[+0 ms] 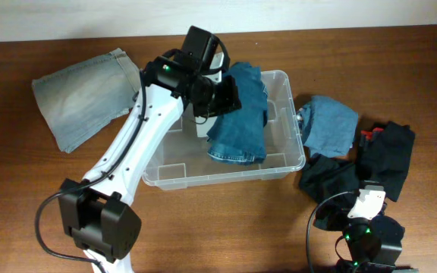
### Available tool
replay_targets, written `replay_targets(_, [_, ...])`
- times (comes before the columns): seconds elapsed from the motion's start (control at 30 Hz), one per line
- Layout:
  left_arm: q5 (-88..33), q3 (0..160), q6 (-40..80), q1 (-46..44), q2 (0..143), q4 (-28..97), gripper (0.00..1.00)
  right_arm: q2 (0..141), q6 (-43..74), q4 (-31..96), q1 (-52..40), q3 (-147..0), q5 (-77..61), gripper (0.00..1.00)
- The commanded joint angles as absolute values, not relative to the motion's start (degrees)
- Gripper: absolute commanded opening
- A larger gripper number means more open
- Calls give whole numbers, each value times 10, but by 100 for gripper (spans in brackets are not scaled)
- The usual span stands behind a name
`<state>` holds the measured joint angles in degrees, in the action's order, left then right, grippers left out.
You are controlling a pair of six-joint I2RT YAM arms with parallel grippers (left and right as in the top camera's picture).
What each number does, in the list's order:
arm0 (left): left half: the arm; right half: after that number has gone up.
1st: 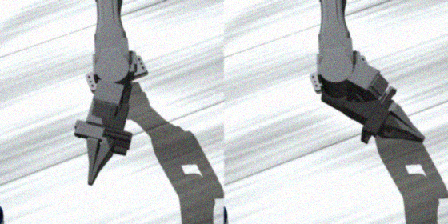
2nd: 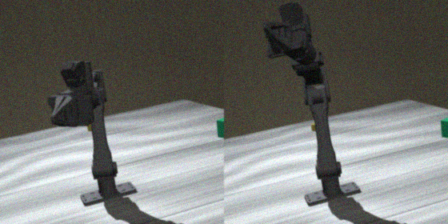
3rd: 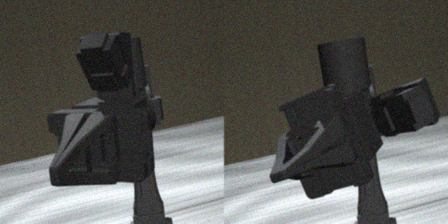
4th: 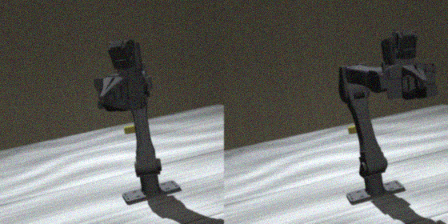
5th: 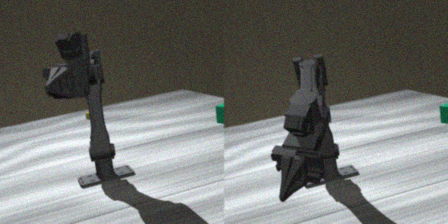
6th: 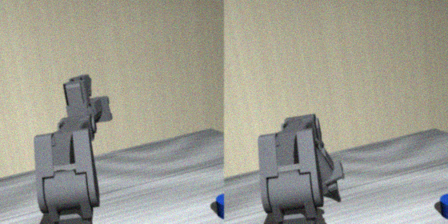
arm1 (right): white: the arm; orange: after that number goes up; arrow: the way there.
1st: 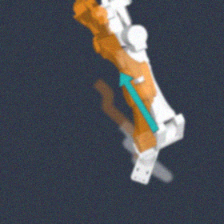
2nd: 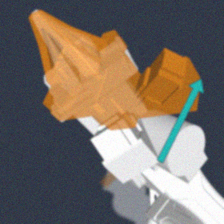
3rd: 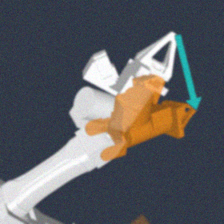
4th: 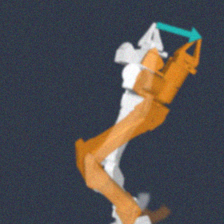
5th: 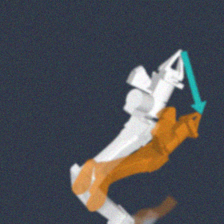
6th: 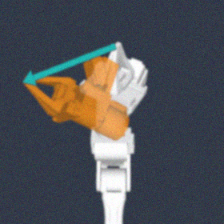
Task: Pack container
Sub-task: 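Carry the dark jeans into the bin and release them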
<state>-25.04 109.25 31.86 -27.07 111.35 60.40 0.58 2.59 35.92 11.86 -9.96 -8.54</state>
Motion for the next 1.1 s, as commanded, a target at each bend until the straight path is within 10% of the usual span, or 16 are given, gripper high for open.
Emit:
replay_targets(0.0, [-284, 1090, 337, -289, 1114, 628, 1, 2, 23, 358, 120, -99, -88, 99])
replay_targets(0.3, [-394, 1094, 341, -289, 1102, 545, 1, 2, 23, 358, 120, -99, -88, 98])
replay_targets(0.63, [-160, 1082, 340, -289, 1100, 632, 1, 2, 23, 358, 120, -99, -88, 98])
replay_targets(0.8, [-116, 1084, 288, -260, 1094, 683, 77, 2, 23, 358, 120, -99, -88, 98])
replay_targets(1.07, [-112, 1146, 242, -121, 1045, 757, 81, 2, 23, 358, 120, -99, -88, 98])
